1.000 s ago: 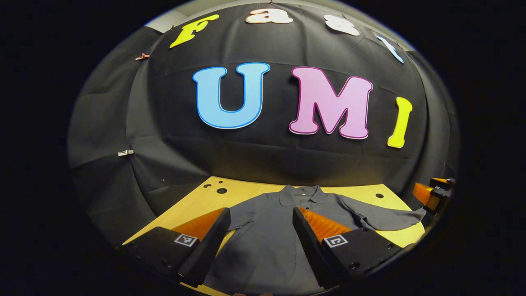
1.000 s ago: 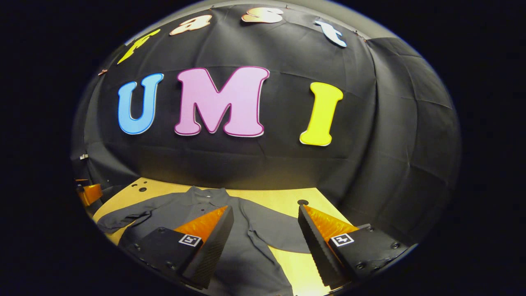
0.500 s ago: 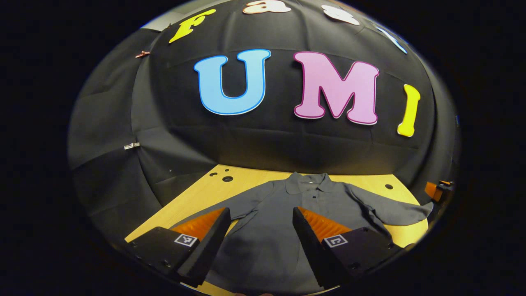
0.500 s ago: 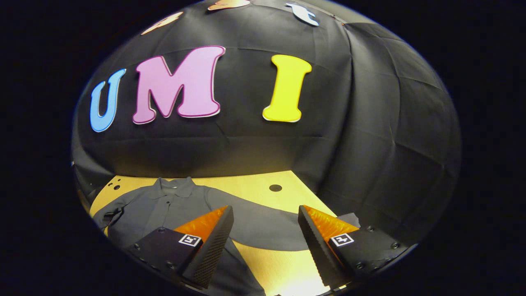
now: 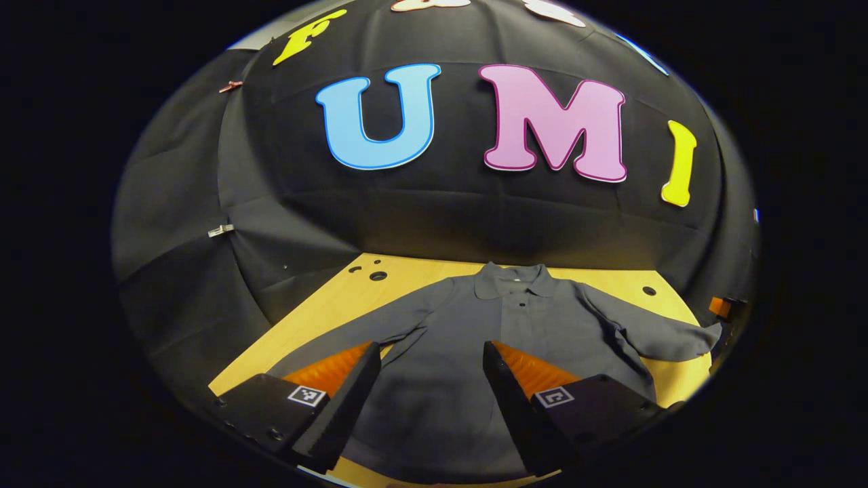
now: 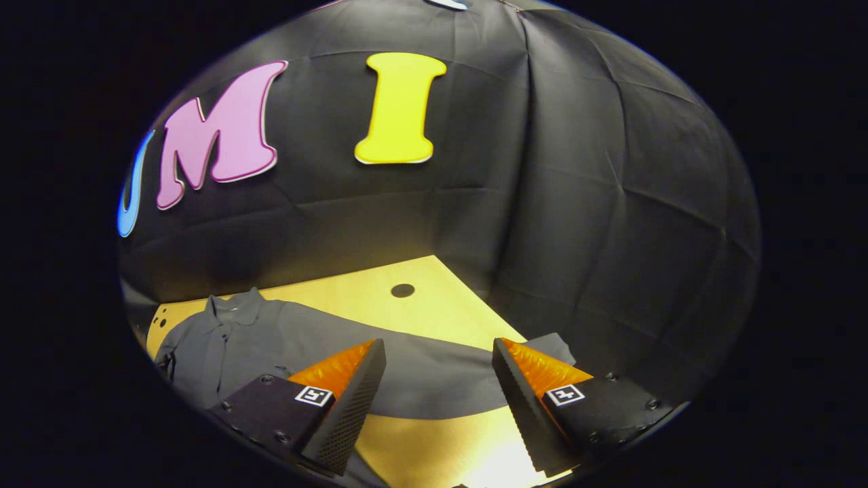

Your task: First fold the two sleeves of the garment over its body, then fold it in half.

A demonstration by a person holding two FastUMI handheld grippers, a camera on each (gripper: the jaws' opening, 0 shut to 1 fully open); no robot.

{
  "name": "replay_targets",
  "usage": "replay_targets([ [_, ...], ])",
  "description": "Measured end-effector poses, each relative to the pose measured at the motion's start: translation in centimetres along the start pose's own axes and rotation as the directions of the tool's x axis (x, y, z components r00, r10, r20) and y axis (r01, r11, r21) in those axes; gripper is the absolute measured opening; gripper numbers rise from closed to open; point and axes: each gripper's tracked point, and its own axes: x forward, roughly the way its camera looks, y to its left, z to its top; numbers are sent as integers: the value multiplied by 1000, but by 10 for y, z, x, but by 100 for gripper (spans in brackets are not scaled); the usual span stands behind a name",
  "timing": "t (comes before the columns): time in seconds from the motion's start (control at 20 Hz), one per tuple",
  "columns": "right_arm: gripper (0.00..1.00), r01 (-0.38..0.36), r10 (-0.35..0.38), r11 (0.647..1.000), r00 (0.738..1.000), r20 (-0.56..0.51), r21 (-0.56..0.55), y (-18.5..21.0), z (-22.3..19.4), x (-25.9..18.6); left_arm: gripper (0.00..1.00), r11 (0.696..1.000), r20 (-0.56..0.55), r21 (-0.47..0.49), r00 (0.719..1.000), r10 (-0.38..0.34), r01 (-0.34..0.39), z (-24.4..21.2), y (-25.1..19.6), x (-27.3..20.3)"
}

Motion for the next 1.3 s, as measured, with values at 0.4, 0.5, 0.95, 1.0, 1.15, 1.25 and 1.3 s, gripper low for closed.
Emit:
replay_targets([
  [0.4,98,182,-177,982,981,-80,52,-90,-23,41,100,1000,-38,-1,999,18,-18,-10,-5,8],
  [0.5,98,211,-204,975,974,-103,63,-109,-31,49,96,1000,-56,-3,998,21,-21,-14,-6,11],
  [0.95,98,195,-182,979,965,-188,52,-133,-69,84,96,999,-83,52,997,-2,6,-19,-27,21],
  [1.0,98,190,-174,980,964,-201,63,-134,-72,85,96,999,-90,49,996,-12,17,-22,-31,22],
  [1.15,97,171,-146,982,958,-247,83,-138,-83,93,98,998,-124,36,992,-38,42,-31,-43,21],
  [1.25,97,167,-134,982,945,-297,89,-130,-100,102,98,997,-136,47,990,-48,55,-35,-49,21],
  [1.3,98,160,-122,983,939,-321,95,-126,-108,105,98,997,-136,53,989,-54,62,-34,-53,21],
])
